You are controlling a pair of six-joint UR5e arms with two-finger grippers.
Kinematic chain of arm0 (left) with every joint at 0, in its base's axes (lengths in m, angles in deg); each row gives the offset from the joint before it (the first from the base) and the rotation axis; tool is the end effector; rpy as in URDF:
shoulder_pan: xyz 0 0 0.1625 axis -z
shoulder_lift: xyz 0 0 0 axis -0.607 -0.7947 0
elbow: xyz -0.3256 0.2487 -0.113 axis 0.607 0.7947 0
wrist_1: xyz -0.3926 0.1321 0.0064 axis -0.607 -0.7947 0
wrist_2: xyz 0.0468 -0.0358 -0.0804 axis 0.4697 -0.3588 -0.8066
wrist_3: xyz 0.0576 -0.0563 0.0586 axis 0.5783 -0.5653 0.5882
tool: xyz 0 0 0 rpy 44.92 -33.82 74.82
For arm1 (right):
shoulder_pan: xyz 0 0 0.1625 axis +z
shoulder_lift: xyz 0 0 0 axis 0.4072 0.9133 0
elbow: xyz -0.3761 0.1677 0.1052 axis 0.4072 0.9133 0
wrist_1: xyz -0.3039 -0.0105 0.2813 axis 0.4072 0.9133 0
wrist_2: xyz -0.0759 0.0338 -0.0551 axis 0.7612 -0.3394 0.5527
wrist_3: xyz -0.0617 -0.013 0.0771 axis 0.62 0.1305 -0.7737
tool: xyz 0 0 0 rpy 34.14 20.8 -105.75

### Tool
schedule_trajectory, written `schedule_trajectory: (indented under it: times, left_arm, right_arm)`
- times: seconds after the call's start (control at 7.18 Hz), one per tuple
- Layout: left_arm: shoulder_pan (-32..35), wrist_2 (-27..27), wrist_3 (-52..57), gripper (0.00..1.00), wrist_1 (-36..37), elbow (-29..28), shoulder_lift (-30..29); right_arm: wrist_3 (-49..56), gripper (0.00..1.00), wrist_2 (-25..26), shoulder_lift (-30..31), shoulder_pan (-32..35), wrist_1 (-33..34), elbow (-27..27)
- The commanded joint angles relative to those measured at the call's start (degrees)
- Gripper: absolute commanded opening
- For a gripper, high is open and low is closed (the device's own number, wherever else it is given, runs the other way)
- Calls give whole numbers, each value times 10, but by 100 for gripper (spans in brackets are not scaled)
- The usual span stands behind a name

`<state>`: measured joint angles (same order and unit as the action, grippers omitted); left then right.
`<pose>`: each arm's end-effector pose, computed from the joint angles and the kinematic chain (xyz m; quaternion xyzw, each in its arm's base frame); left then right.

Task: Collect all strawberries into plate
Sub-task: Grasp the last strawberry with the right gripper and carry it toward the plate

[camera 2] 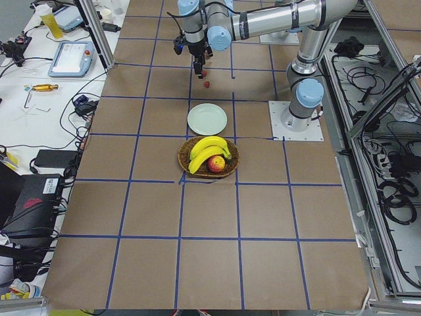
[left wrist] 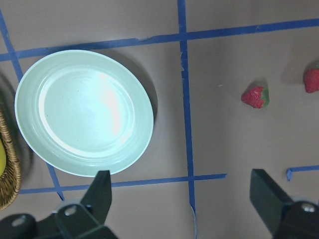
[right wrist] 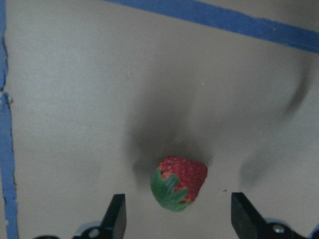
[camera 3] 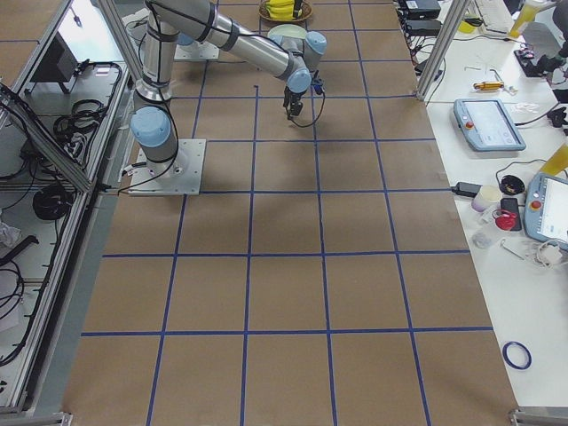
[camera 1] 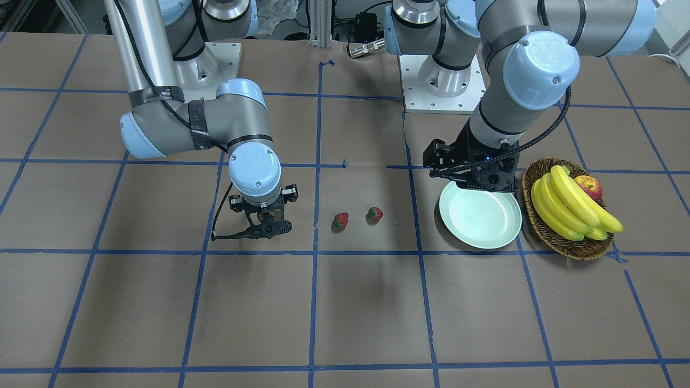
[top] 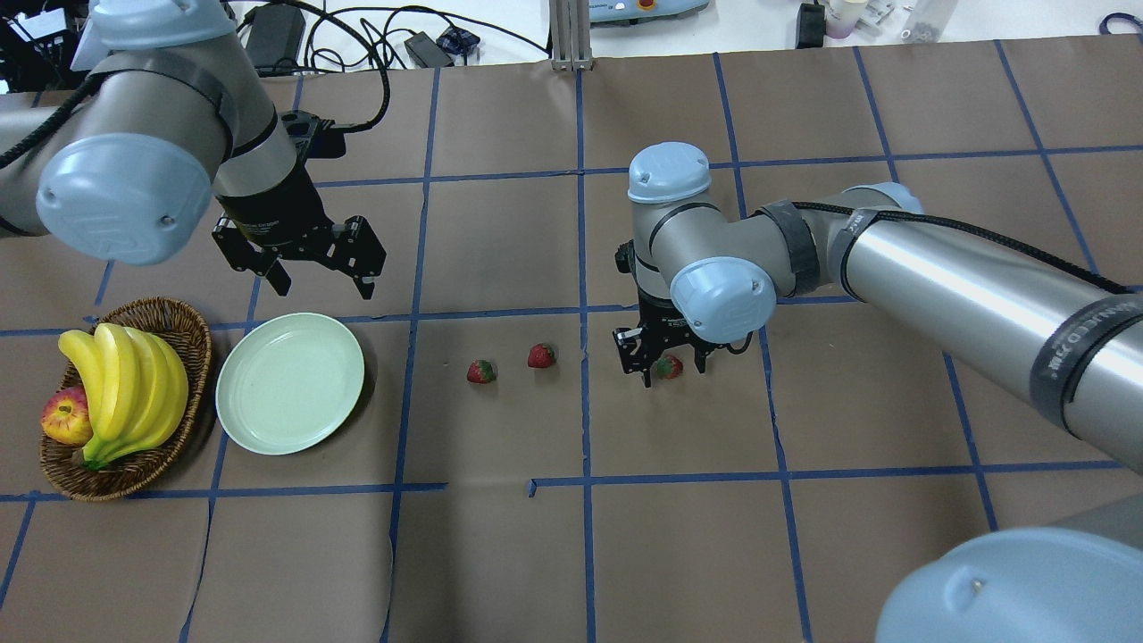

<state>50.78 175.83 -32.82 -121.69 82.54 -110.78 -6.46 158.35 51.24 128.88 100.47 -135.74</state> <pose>-0.1145 -0.5071 0.3755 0.0420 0.9961 0.0773 0.0071 0.2688 -0.4945 0.1794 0.1139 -0.9817 -0.1511 0.0234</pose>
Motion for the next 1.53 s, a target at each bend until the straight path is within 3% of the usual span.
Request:
schedule_trajectory:
  times: [0.0, 0.42, 0.84, 1.39]
  left_arm:
    - [0, 2, 0, 100, 0, -2, 1]
    - [0, 2, -1, 100, 1, -2, 1]
    - [-1, 2, -1, 100, 1, -2, 1]
    - [-2, 3, -1, 100, 9, -5, 4]
  right_arm:
    - [22, 28, -3, 0, 0, 1, 0]
    - [37, 0, 3, -9, 0, 2, 7]
    - [45, 0, 52, 2, 0, -3, 19]
    - [37, 0, -24, 2, 9, -6, 110]
